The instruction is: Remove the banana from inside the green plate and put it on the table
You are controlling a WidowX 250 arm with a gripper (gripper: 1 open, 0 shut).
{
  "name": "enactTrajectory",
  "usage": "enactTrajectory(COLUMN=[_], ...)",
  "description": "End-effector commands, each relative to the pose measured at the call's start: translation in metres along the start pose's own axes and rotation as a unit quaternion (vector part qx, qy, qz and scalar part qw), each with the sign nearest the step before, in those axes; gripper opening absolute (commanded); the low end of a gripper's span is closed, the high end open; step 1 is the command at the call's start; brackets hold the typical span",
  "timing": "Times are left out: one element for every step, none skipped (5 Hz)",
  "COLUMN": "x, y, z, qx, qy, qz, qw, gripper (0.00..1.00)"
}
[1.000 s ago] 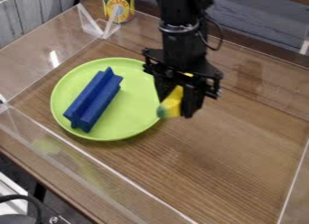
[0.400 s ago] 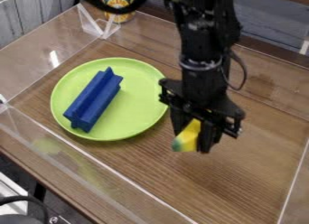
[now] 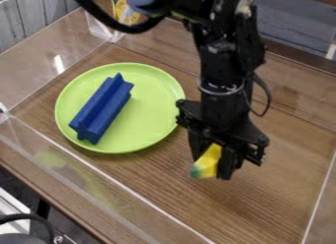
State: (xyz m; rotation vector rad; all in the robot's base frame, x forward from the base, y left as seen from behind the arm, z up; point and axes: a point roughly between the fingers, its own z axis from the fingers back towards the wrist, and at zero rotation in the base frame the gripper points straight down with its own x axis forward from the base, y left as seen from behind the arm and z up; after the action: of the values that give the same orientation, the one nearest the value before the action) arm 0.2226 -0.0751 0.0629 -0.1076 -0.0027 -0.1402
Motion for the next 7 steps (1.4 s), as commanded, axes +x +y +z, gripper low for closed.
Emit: enactTrajectory(x=[0.003,0.004,0.006,0.008,0.009,0.012,0.013], y=[-0.002,-0.002,-0.001,-0.001,-0.001,0.0,0.0], z=[-0.001,-0.008,-0.011,-0.013,-0.014,-0.014,-0.014], qx=[0.002,0.007,0.014,0.02,0.025,0.031,0.036], qy=[-0.009,-0.008,-0.006,-0.006,-0.006,-0.008,-0.008], qz=[-0.002,0.002,0.004,0.004,0.005,0.006,0.007], qw=[1.0,0.9999,0.9999,0.9998,0.9997,0.9995,0.9993], gripper=[0.0,0.0,0.0,0.0,0.0,0.0,0.0])
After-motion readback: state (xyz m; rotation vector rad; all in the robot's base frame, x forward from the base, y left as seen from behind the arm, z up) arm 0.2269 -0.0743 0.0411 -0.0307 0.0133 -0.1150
